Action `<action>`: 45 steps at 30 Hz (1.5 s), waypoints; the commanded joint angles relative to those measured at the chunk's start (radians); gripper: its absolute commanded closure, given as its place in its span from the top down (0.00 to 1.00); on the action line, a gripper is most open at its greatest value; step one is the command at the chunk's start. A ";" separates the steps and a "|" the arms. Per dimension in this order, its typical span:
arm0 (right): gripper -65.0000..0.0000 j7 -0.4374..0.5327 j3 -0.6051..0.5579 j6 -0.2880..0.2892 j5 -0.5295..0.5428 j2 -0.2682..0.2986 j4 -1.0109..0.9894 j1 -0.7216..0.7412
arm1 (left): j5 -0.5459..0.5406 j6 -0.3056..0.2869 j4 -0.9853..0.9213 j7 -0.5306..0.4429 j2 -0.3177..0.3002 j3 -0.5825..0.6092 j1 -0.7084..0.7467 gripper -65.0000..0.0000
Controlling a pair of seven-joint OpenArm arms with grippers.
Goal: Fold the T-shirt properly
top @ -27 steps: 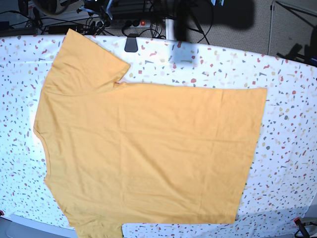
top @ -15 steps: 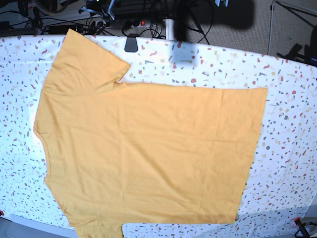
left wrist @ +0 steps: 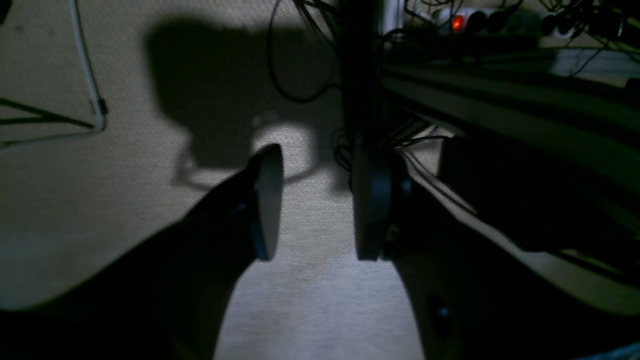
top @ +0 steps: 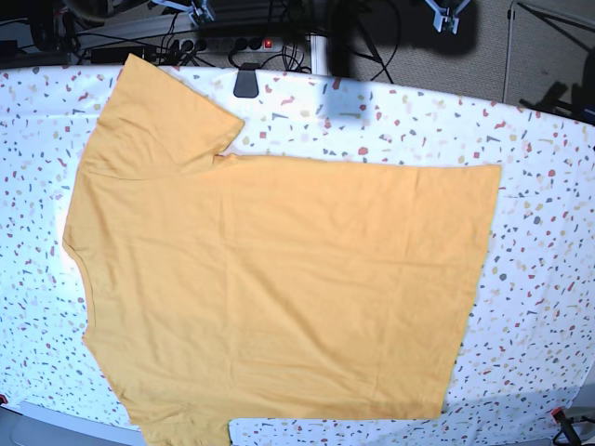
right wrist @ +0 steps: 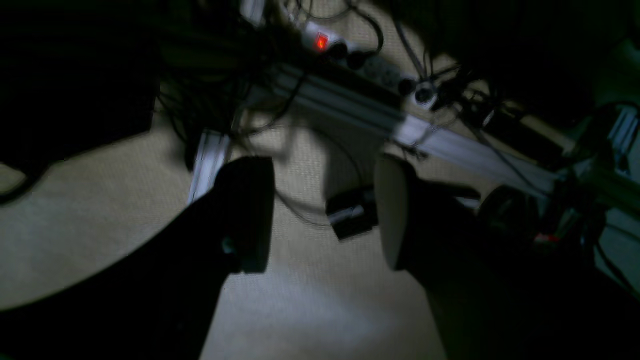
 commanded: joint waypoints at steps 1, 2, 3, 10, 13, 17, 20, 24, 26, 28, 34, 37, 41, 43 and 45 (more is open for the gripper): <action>0.50 0.010 0.002 -0.013 0.004 0.005 0.022 -0.011 | -0.003 -0.004 0.032 -0.005 -0.006 0.000 0.024 0.35; 0.50 -0.001 0.002 -0.014 0.004 0.006 0.042 -0.021 | -0.003 -0.004 0.063 -0.003 -0.006 0.000 0.044 0.35; 0.50 -0.019 0.002 -0.013 0.004 0.006 0.068 -0.035 | -0.003 -0.004 0.098 0.002 -0.005 0.000 0.065 0.35; 0.50 -0.085 0.002 -0.013 0.008 0.034 0.438 -0.243 | -0.003 -0.004 0.437 0.135 -0.011 0.000 0.259 0.35; 0.50 -0.085 0.002 -0.013 0.008 0.059 0.614 -0.361 | -0.004 -0.004 0.590 0.135 -0.031 0.000 0.344 0.35; 0.50 -0.122 0.004 -0.013 0.007 0.110 0.772 -0.476 | -0.003 -0.003 0.764 0.137 -0.053 -0.001 0.435 0.35; 0.50 -0.175 0.028 -0.013 0.007 0.134 0.831 -0.520 | -0.003 -0.003 0.853 0.185 -0.067 -0.001 0.482 0.35; 0.50 -0.183 0.096 -0.013 0.007 0.138 0.867 -0.536 | -0.003 -0.003 0.934 0.264 -0.067 -0.002 0.519 0.35; 0.50 -0.182 0.132 -0.013 0.007 0.138 0.884 -0.536 | -0.003 -0.003 0.955 0.265 -0.067 -0.002 0.528 0.35; 0.50 -0.182 0.167 -0.013 0.007 0.139 0.909 -0.536 | -0.003 -0.003 0.969 0.265 -0.067 -0.002 0.528 0.35; 0.50 -0.208 0.210 -0.011 0.006 0.171 1.007 -0.536 | -0.003 -0.003 1.017 0.277 -0.067 -0.002 0.528 0.35; 0.50 -0.244 0.210 -0.011 0.006 0.190 1.065 -0.536 | -0.002 -0.003 1.048 0.282 -0.067 -0.002 0.528 0.35; 0.50 -0.279 0.210 -0.011 0.002 0.229 1.123 -0.536 | -0.002 -0.003 1.079 0.285 -0.067 -0.002 0.528 0.35; 0.50 -0.285 0.210 -0.011 -0.006 0.249 1.141 -0.536 | -0.002 -0.003 1.088 0.285 -0.067 -0.002 0.528 0.35; 0.50 -0.286 0.210 -0.011 -0.040 0.263 1.155 -0.536 | -0.001 -0.003 1.091 0.286 -0.067 -0.002 0.528 0.35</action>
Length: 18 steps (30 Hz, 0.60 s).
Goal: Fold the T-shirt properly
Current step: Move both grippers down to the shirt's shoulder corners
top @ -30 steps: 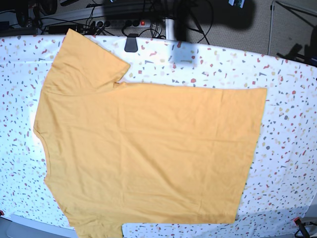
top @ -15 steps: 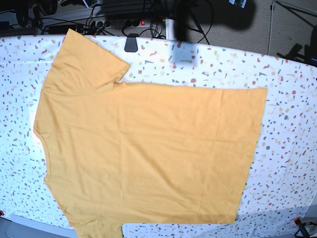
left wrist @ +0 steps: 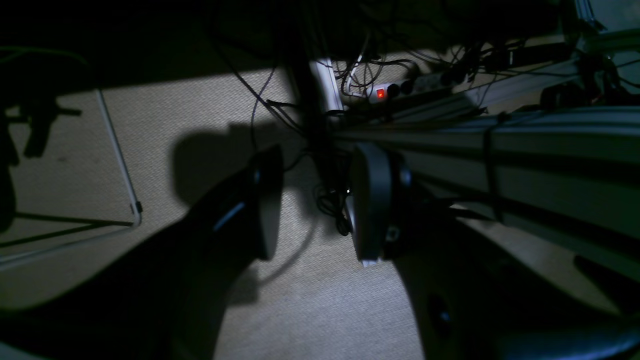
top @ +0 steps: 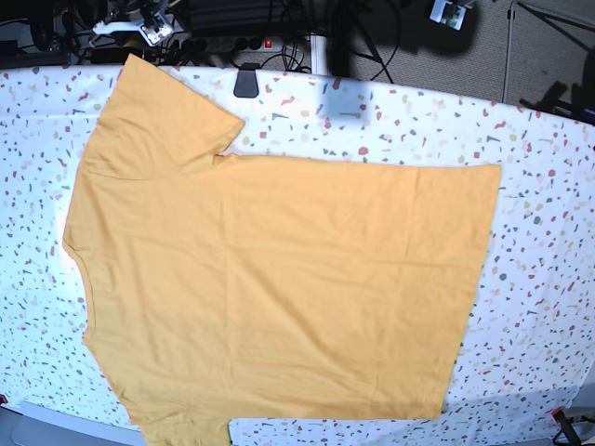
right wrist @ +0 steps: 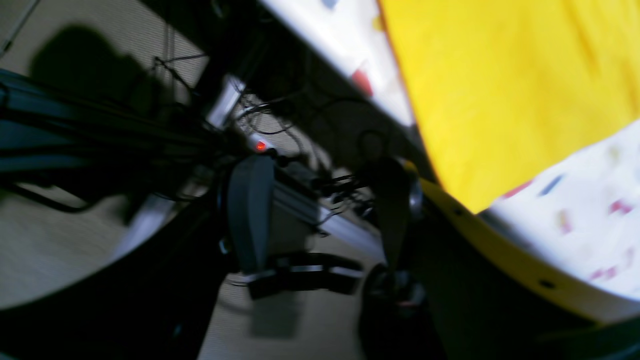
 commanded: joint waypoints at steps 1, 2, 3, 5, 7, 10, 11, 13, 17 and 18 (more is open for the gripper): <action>0.50 0.012 0.003 -0.004 -0.016 0.013 0.026 -0.013 | 0.011 -0.003 0.016 -0.003 -0.004 -0.001 0.016 0.35; 0.50 0.012 0.003 -0.004 -0.038 0.018 0.035 -0.013 | 0.037 -0.003 0.017 -0.003 -0.004 -0.001 0.016 0.35; 0.50 0.012 0.003 -0.004 -0.061 0.023 0.044 -0.013 | 0.071 -0.002 0.017 -0.001 -0.004 -0.001 0.016 0.35; 0.50 0.011 0.003 -0.004 -0.098 0.036 0.063 -0.013 | 0.130 -0.002 0.017 0.008 -0.004 -0.001 0.016 0.35; 0.50 0.002 0.003 -0.005 -0.134 0.050 0.082 -0.013 | 0.174 -0.002 0.020 0.007 -0.004 -0.001 0.016 0.35; 0.50 -0.010 0.003 -0.006 -0.171 0.059 0.112 -0.013 | 0.229 -0.001 0.037 0.007 -0.007 -0.001 0.016 0.35; 0.50 -0.010 0.003 -0.006 -0.177 0.063 0.123 -0.013 | 0.244 -0.002 0.048 0.007 -0.007 -0.001 0.016 0.35; 0.50 -0.010 0.003 -0.007 -0.203 0.063 0.148 -0.007 | 0.270 0.000 0.078 0.006 -0.007 -0.001 0.015 0.35; 0.50 -0.010 0.003 -0.008 -0.275 0.063 0.210 -0.005 | 0.330 0.002 0.154 0.002 -0.007 -0.001 0.002 0.35; 0.50 -0.011 0.003 -0.008 -0.293 0.063 0.222 -0.005 | 0.350 0.002 0.171 0.002 -0.007 -0.001 -0.008 0.35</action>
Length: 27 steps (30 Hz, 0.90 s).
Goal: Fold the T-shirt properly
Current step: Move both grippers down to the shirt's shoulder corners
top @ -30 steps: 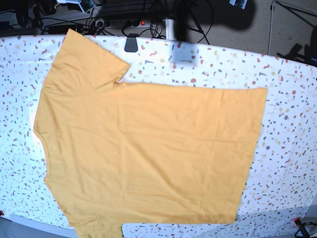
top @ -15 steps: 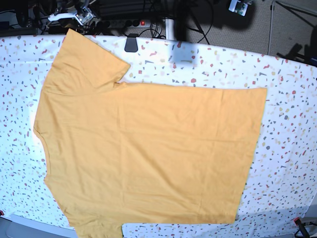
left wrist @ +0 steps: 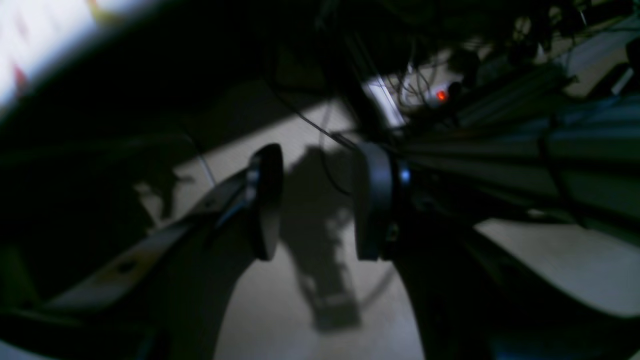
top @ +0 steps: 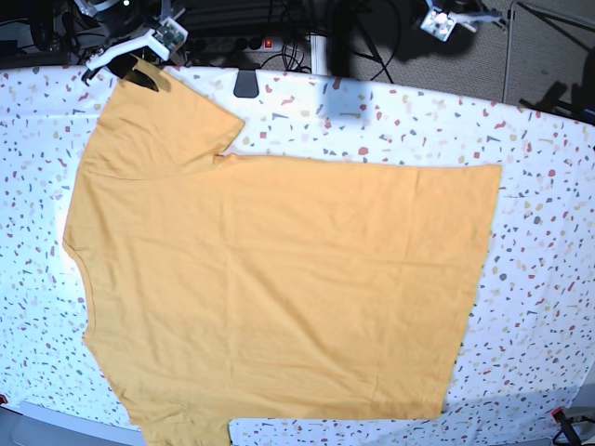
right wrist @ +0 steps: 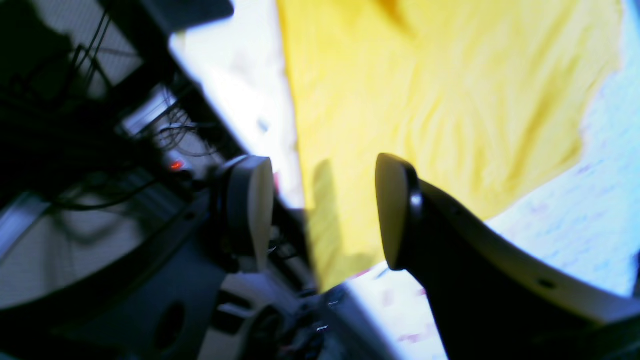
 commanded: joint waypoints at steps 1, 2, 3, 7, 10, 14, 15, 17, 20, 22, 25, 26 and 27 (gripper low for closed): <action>0.50 0.014 0.003 -0.009 -0.009 0.011 0.028 -0.008 | 0.020 0.004 0.031 -0.018 -0.008 -0.001 -0.005 0.35; 0.50 0.013 0.003 -0.016 -0.019 0.011 0.037 -0.008 | 0.025 0.005 0.041 -0.018 -0.017 -0.001 -0.020 0.35; 0.50 0.010 0.003 -0.040 -0.027 0.010 0.043 -0.008 | 0.024 0.005 0.048 -0.018 -0.027 -0.001 -0.036 0.35; 0.50 -0.035 0.003 -0.060 -0.075 0.010 0.056 -0.008 | 0.024 0.005 0.053 -0.017 -0.076 -0.001 -0.092 0.35; 0.50 -0.046 0.003 -0.061 -0.138 0.010 0.056 -0.008 | 0.033 0.004 0.053 -0.018 -0.120 -0.001 -0.125 0.35; 0.50 -0.048 0.003 -0.076 -0.230 0.010 0.056 -0.008 | 0.123 0.004 0.053 -0.076 -0.193 0.000 -0.195 0.35; 0.50 -0.048 0.003 -0.090 -0.260 0.010 0.056 -0.008 | 0.140 0.004 0.053 -0.097 -0.213 0.000 -0.219 0.35; 0.50 -0.066 0.003 -0.130 -0.317 0.007 0.056 -0.008 | 0.155 0.004 0.053 -0.109 -0.249 0.000 -0.272 0.35; 0.50 -0.157 0.003 -0.197 -0.386 0.008 0.056 -0.008 | 0.154 -0.005 0.053 -0.109 -0.295 0.000 -0.340 0.35; 0.50 -0.211 0.003 -0.238 -0.421 0.008 0.056 -0.008 | 0.154 -0.064 0.051 -0.110 -0.322 0.000 -0.379 0.35; 0.50 -0.264 0.003 -0.276 -0.426 0.008 0.056 -0.009 | 0.154 -0.165 0.042 -0.113 -0.363 0.011 -0.426 0.35; 0.50 -0.274 0.003 -0.282 -0.426 0.008 0.056 -0.009 | 0.154 -0.177 0.038 -0.113 -0.381 0.021 -0.438 0.35; 0.50 -0.277 0.003 -0.286 -0.426 0.008 0.056 -0.009 | 0.154 -0.177 0.032 -0.111 -0.402 0.035 -0.451 0.35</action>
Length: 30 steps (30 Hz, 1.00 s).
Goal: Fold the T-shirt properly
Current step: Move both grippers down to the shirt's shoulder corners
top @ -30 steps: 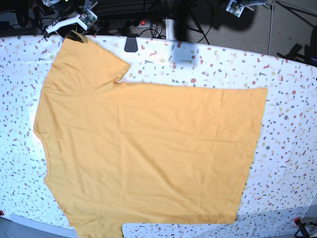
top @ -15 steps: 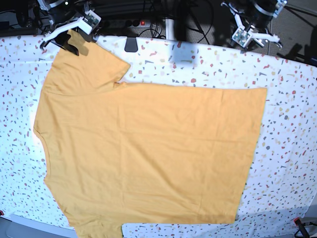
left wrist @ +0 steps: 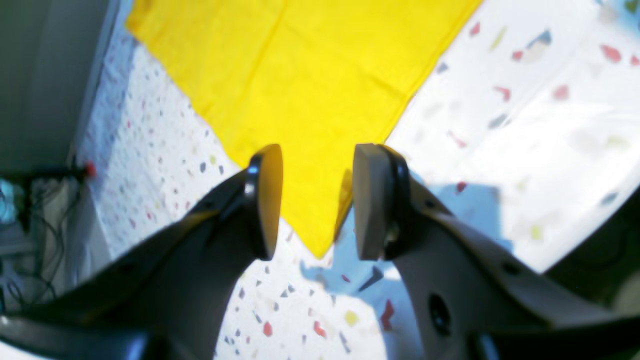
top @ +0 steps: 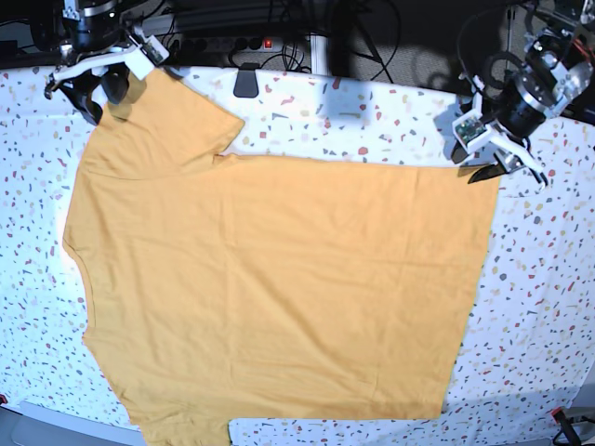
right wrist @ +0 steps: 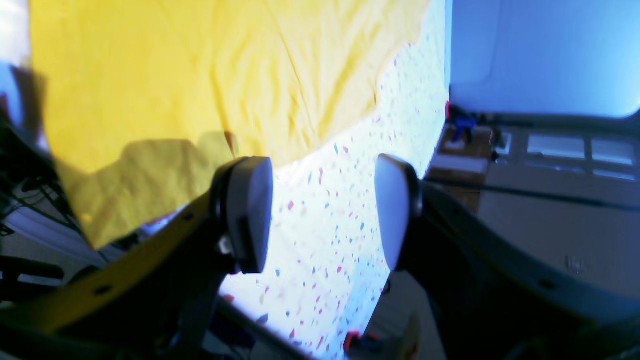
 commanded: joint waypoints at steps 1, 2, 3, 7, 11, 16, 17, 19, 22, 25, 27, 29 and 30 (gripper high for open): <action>0.50 0.006 0.006 -0.039 -0.011 0.008 0.019 -0.008 | 0.000 0.012 0.007 -0.004 -0.035 0.011 -0.019 0.35; 0.50 0.006 0.006 -0.041 -0.011 0.008 0.019 -0.009 | 0.001 0.013 0.004 0.011 -0.056 0.031 -0.032 0.35; 0.50 0.005 0.006 -0.042 -0.011 0.008 0.019 -0.009 | 0.001 0.013 0.002 0.029 -0.076 0.053 -0.045 0.35; 0.50 -0.012 0.006 -0.042 -0.011 0.008 0.019 -0.009 | 0.004 0.013 -0.009 0.058 -0.134 0.131 -0.095 0.36; 0.50 -0.028 0.006 -0.044 -0.011 0.008 0.019 -0.009 | 0.048 0.016 -0.093 0.058 -0.142 0.209 -0.172 0.42; 0.50 -0.029 0.006 -0.080 -0.011 0.008 0.019 -0.009 | 0.098 0.017 -0.253 0.059 -0.143 0.301 -0.277 0.42; 0.50 -0.028 0.006 -0.087 -0.011 0.008 0.019 -0.009 | 0.098 0.018 -0.276 0.059 -0.143 0.315 -0.293 0.42; 0.50 -0.028 0.006 -0.094 -0.011 0.008 0.019 -0.009 | 0.098 0.019 -0.318 0.061 -0.143 0.342 -0.325 0.42; 0.50 -0.028 0.006 -0.110 -0.011 0.008 0.019 -0.009 | 0.098 0.020 -0.366 0.062 -0.143 0.367 -0.366 0.42; 0.50 -0.028 0.006 -0.116 -0.011 0.008 0.019 -0.008 | 0.098 0.020 -0.395 0.059 -0.143 0.379 -0.389 0.42; 0.50 -0.028 0.006 -0.116 -0.010 0.008 0.019 -0.008 | 0.097 0.020 -0.397 0.049 -0.143 0.379 -0.390 0.41; 0.50 -0.028 0.006 -0.116 -0.010 0.008 0.019 -0.009 | 0.097 0.020 -0.397 0.032 -0.142 0.379 -0.388 0.37; 0.50 -0.028 0.005 -0.115 -0.009 0.008 0.019 -0.009 | 0.097 0.020 -0.397 0.026 -0.142 0.379 -0.388 0.32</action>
